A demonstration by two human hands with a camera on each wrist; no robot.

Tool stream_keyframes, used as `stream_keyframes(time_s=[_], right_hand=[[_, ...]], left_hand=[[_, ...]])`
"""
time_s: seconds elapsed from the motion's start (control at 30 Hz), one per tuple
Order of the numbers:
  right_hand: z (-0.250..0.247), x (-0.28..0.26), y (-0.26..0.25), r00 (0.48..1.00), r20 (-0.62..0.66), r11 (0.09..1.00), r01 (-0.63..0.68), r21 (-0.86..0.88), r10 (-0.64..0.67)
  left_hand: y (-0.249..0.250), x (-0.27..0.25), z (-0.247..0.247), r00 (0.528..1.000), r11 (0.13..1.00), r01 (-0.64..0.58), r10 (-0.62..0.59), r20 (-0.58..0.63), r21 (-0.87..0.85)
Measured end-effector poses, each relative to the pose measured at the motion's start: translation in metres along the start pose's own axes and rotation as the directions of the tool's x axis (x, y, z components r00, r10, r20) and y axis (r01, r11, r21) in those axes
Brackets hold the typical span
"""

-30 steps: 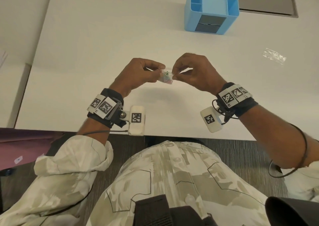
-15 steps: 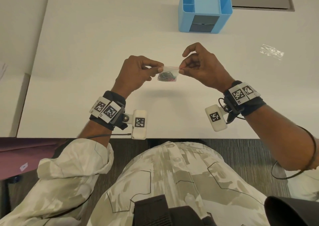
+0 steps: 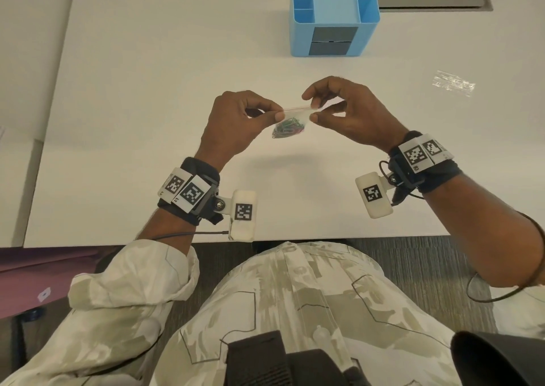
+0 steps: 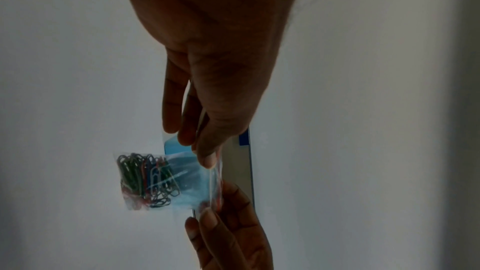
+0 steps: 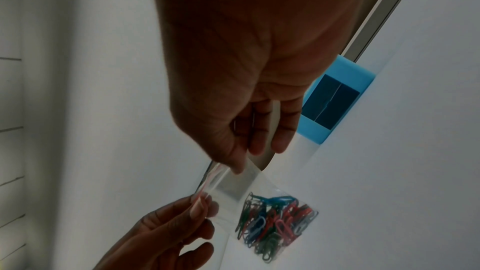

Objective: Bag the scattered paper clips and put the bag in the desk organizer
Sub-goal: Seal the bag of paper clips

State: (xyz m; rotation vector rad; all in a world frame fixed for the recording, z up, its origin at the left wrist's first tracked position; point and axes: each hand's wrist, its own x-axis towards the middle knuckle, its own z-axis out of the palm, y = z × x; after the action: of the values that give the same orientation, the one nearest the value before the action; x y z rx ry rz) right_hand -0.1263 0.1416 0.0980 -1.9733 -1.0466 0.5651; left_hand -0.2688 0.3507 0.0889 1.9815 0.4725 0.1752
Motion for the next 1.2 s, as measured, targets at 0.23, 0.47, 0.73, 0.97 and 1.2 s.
stream_keyframes(time_s=[0.23,0.47,0.73,0.97,1.2], right_hand=[[0.008,0.015,-0.004,0.990,0.035,0.987,0.138,-0.080,-0.136],[0.016,0.027,-0.002,0.966,-0.016,0.960,0.253,-0.117,-0.256],[0.017,0.031,0.000,0.946,0.064,0.922,0.325,-0.210,-0.319],[0.019,0.035,0.000,0.947,0.071,0.909,0.322,-0.264,-0.315],[0.016,0.032,-0.001,0.942,0.061,0.881,0.329,-0.340,-0.329]], left_hand=[[0.006,0.003,0.006,1.000,1.000,-0.026,0.026,0.005,0.018],[0.008,0.001,0.005,1.000,1.000,0.004,-0.005,0.002,0.001],[0.006,-0.005,0.005,1.000,1.000,0.006,-0.007,-0.017,-0.019],[0.009,-0.003,0.005,0.999,0.998,-0.037,0.039,-0.024,0.045],[0.013,-0.003,0.006,0.997,0.990,-0.062,0.067,-0.030,0.124]])
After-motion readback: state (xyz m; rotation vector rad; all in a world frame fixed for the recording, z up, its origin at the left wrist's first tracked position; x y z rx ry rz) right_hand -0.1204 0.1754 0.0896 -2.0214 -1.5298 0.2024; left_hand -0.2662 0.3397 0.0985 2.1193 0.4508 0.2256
